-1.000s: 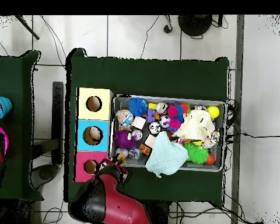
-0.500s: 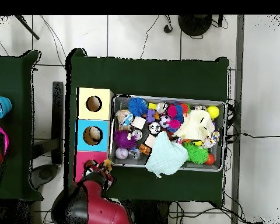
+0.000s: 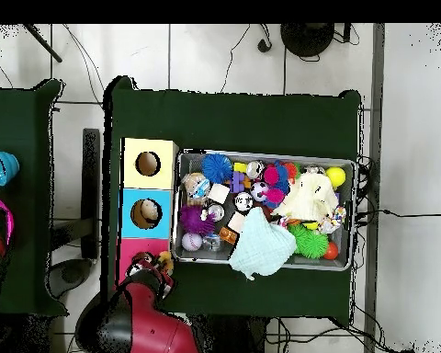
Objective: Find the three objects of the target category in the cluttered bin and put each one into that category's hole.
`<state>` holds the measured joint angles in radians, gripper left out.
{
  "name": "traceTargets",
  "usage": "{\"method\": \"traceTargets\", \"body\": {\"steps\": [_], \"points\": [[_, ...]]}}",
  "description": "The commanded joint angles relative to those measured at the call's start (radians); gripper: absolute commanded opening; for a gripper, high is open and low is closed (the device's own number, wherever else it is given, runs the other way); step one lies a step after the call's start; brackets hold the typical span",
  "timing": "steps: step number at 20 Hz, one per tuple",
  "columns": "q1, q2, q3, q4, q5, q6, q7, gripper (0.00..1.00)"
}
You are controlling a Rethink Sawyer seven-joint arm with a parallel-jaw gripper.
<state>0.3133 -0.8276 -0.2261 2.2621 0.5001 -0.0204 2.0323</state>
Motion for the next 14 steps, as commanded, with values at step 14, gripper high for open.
{"method": "traceTargets", "body": {"steps": [14], "points": [[0.091, 0.081, 0.093, -0.064, 0.174, -0.009, 0.32, 0.0]]}}
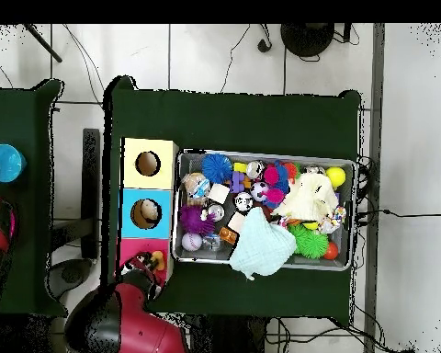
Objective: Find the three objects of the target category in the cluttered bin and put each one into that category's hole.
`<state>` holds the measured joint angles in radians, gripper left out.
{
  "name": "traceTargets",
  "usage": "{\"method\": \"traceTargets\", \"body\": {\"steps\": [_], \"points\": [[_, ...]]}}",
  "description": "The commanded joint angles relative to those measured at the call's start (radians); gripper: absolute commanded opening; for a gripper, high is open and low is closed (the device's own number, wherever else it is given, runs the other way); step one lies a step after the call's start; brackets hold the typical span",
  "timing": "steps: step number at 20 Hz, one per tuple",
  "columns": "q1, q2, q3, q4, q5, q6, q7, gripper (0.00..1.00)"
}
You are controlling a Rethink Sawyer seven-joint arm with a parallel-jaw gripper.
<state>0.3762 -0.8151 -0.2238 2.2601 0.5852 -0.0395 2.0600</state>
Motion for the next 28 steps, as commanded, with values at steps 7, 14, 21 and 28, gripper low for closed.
{"method": "traceTargets", "body": {"steps": [7, 14, 21, 28], "points": [[0.011, 0.081, 0.122, -0.065, 0.106, -0.012, 0.287, 0.0], [-0.012, 0.083, 0.132, -0.055, 0.081, -0.031, 0.281, 1.0], [-0.012, 0.067, 0.13, -0.05, 0.084, 0.017, 0.271, 1.0], [0.03, 0.069, 0.086, -0.061, 0.093, 0.028, 0.26, 1.0]]}}
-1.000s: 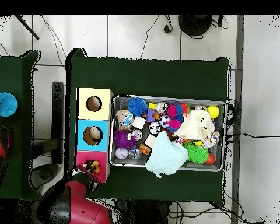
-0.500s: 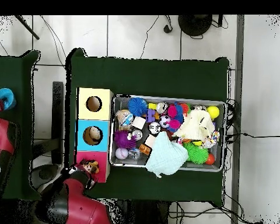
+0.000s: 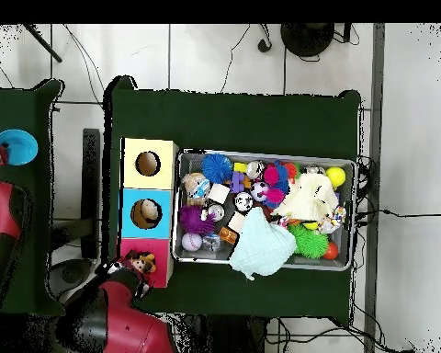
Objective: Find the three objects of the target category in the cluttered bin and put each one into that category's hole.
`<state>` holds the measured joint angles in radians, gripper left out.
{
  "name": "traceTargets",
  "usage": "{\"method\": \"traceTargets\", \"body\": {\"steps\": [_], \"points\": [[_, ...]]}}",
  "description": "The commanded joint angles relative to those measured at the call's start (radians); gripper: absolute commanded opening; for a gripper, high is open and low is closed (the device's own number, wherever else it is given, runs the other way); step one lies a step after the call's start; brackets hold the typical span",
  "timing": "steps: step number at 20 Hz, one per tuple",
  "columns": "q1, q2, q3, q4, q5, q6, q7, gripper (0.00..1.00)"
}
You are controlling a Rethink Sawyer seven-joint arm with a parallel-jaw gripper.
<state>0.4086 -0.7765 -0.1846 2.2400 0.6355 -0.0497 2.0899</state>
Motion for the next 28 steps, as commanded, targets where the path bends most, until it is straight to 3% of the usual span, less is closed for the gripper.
{"method": "traceTargets", "body": {"steps": [1, 7, 13, 17, 23, 28], "points": [[0.005, 0.03, 0.036, -0.044, 0.045, 0.045, 0.226, 1.0], [0.016, 0.0, -0.002, -0.041, 0.029, 0.079, 0.2, 1.0], [-0.098, 0.036, 0.104, -0.014, -0.053, -0.06, 0.205, 1.0], [-0.144, 0.048, 0.123, -0.013, -0.097, -0.095, 0.198, 1.0], [-0.128, 0.043, 0.099, -0.019, -0.104, -0.081, 0.199, 1.0], [-0.083, 0.013, 0.055, -0.027, -0.069, -0.014, 0.191, 1.0]]}}
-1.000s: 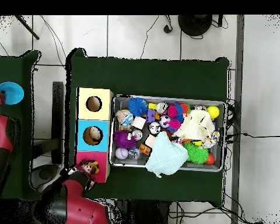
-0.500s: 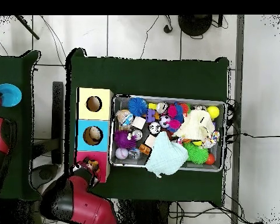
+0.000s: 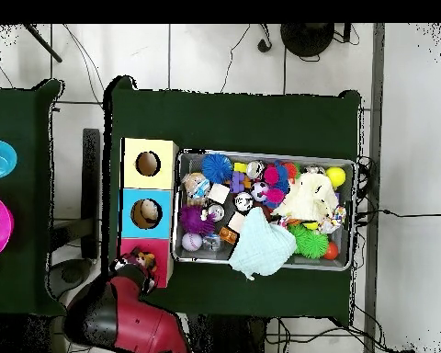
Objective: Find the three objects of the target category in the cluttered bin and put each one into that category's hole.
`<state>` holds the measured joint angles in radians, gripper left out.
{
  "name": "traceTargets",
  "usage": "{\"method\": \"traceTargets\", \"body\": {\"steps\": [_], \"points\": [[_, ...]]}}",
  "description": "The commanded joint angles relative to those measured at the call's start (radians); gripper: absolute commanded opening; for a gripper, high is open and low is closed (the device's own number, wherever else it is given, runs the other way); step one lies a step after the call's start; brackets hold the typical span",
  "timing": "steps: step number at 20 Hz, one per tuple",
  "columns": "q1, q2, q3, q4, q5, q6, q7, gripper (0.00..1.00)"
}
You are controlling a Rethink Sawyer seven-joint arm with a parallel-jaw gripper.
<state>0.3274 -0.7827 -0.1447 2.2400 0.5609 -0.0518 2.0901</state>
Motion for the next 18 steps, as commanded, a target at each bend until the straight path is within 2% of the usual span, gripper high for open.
{"method": "traceTargets", "body": {"steps": [1, 5, 9, 13, 18], "points": [[0.011, 0.013, 0.004, -0.029, 0.013, 0.003, 0.19, 1.0], [0.028, -0.004, -0.02, -0.031, 0.021, 0.04, 0.186, 1.0], [-0.004, -0.01, 0.007, -0.022, 0.001, 0.033, 0.183, 1.0], [-0.001, -0.015, -0.004, -0.024, 0.003, 0.052, 0.176, 1.0], [-0.033, -0.019, 0.036, -0.008, -0.013, 0.035, 0.18, 1.0]]}}
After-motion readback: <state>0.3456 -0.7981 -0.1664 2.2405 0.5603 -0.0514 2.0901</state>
